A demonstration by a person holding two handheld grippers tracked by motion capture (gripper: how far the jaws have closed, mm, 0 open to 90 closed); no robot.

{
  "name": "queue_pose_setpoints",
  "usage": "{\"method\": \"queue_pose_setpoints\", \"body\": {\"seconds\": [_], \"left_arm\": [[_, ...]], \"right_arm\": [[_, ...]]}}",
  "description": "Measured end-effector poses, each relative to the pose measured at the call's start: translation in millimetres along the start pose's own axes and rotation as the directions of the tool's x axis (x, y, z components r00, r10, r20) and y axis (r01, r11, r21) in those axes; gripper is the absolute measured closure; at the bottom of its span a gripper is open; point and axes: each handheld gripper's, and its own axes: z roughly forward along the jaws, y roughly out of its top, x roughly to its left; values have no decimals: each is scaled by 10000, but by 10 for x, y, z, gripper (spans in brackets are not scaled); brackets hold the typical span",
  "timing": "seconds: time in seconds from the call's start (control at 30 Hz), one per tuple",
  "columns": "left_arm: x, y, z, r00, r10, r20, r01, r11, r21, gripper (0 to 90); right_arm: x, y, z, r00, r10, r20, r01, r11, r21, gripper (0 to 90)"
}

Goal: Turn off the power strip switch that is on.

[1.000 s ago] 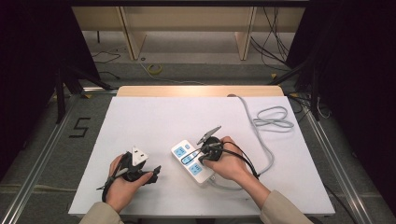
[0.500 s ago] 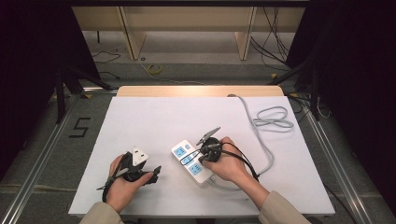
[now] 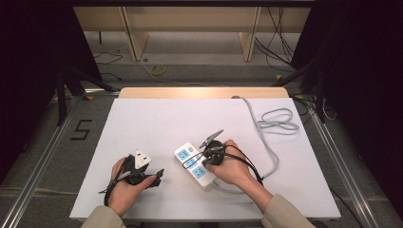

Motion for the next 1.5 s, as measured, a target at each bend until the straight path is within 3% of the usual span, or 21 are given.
{"method": "queue_pose_setpoints", "body": {"seconds": [1.5], "left_arm": [[-2, 2, 7, 10000, 27, 68, -28, 10000, 27, 195]], "right_arm": [[-51, -59, -56, 9998, -112, -181, 104, 9990, -424, 900]]}}
